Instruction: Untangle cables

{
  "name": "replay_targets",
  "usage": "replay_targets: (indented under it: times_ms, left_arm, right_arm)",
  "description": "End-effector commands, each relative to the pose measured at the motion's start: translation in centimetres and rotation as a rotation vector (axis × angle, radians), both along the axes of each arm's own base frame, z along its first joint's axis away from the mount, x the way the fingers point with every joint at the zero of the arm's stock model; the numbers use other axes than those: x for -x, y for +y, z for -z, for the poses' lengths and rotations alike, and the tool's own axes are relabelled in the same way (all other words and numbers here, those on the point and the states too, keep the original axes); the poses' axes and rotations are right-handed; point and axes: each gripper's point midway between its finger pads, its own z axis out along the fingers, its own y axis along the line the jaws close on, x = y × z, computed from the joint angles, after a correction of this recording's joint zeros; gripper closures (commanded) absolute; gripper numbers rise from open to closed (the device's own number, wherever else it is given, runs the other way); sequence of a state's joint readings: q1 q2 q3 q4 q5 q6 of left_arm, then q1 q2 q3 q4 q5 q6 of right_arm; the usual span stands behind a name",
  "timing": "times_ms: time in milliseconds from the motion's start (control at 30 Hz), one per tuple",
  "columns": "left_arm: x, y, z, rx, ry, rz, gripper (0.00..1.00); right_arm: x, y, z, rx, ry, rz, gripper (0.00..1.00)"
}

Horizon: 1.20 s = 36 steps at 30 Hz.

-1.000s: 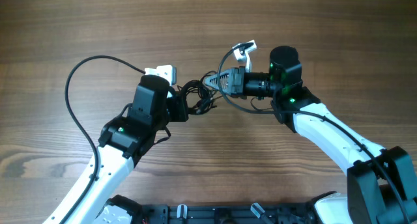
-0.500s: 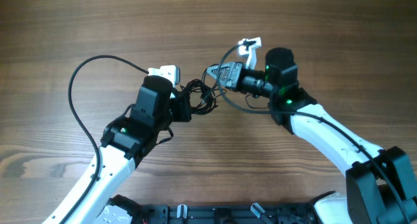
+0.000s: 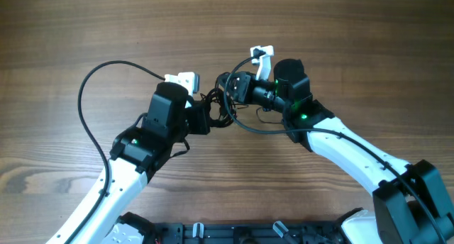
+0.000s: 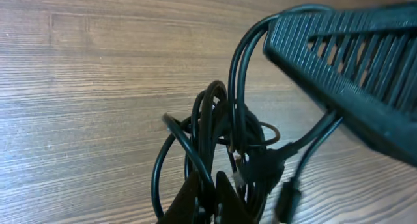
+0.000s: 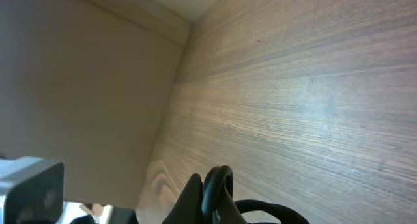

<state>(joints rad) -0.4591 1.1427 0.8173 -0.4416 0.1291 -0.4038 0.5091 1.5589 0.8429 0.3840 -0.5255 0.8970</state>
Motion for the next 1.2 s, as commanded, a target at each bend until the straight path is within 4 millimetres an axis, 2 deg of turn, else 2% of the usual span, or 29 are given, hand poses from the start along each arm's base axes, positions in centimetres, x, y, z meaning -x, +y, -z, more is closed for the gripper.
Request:
replay_targets:
  times_ms: [0,133,267,400,667,900,967,1100,1167]
  left_arm:
    - [0.6,-0.8,0.1,-0.016,-0.003,0.078,0.96]
    - [0.6,-0.8,0.1,-0.013,-0.001,0.076,0.96]
    - [1.2,-1.8,-0.2,0.04,0.016,0.119,0.96]
    - [1.0,-1.9,-0.4,0.122,0.074,0.025,0.96]
    - [1.0,-1.9,-0.4,0.263,0.197,-0.151,0.96]
    - [1.1,-2.0,-0.4,0.328,0.255,-0.223,0.96]
    - [1.0,-1.8,-0.4,0.345,0.267,-0.261,0.96]
    - [-0.2,-0.1,-0.2,0.343,0.246,-0.411,0.96]
    - [-0.5,0.4,-0.1,0.332,0.229,-0.444,0.96]
  right_arm:
    - [-0.9,-0.6,-1.6,-0.038,-0.003,0.057,0.95]
    - [-1.4,-0.9,-1.4,-0.03,-0.004,0.088,0.96]
    - [-1.9,-1.1,-1.0,-0.027,0.012,0.137,0.96]
    - [-2.2,-1.2,-0.3,0.017,0.006,0.2,0.96]
    - [-1.6,-0.2,0.3,0.135,-0.106,0.202,0.95]
    - [-2.6,-1.4,0.6,0.23,-0.179,0.28,0.96]
    - [-1.8,-0.5,0.8,0.225,-0.18,0.216,0.96]
    - [2.3,2.7,0.9,0.159,-0.159,-0.076,0.95]
    - [4.5,3.6,1.1,0.135,-0.142,-0.212,0.96]
